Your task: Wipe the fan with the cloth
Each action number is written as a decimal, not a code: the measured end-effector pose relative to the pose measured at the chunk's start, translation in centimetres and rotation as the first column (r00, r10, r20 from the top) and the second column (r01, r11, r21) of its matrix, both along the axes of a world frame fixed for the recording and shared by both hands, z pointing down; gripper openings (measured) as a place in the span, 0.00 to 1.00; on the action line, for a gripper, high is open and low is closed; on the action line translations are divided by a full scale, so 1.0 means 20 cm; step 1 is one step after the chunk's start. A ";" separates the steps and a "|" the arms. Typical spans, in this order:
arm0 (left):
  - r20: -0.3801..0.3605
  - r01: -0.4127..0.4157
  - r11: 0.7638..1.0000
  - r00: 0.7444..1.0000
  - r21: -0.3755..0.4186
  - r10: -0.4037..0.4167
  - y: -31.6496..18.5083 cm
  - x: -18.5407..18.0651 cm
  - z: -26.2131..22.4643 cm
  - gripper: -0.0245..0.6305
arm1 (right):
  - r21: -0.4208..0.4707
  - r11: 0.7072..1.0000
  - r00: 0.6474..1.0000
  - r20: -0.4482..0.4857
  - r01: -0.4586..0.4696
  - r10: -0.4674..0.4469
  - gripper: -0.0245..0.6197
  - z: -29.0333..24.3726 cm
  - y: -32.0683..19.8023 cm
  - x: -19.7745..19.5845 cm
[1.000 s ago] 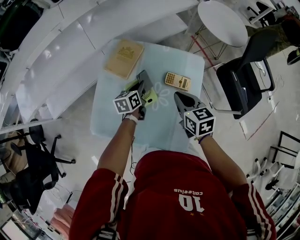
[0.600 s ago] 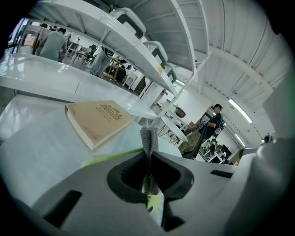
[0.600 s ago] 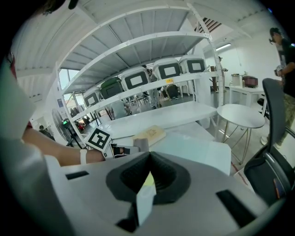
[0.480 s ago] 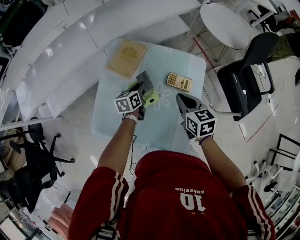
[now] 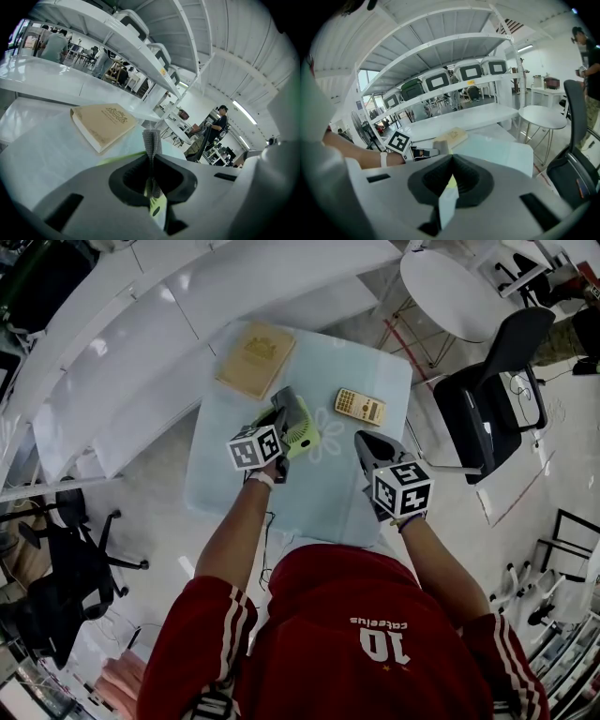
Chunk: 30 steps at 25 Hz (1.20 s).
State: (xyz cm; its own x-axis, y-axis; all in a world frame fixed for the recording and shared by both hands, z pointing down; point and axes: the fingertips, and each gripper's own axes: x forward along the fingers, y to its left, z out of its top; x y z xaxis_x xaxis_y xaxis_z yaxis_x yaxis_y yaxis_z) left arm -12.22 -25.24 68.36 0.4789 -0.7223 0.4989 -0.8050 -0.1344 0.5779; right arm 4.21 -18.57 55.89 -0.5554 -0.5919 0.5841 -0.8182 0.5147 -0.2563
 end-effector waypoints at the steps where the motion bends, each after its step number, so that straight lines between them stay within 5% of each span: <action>1: -0.001 -0.001 1.000 1.000 0.001 0.001 0.00 -0.01 0.00 0.08 | -0.001 1.000 1.000 0.000 -0.002 0.002 0.05 0.00 0.01 0.00; 30: -0.014 0.041 0.999 0.999 0.000 -0.041 0.08 -0.17 0.02 0.08 | -0.016 0.999 0.999 0.014 -0.031 0.031 0.05 -0.01 0.10 -0.06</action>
State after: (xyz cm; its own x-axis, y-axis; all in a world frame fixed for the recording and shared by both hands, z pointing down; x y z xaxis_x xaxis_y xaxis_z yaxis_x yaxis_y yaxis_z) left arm -15.54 -23.55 68.71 0.4557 -0.7413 0.4927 -0.8019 -0.1016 0.5888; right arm 2.93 -16.66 55.76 -0.5451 -0.6002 0.5854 -0.8300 0.4847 -0.2759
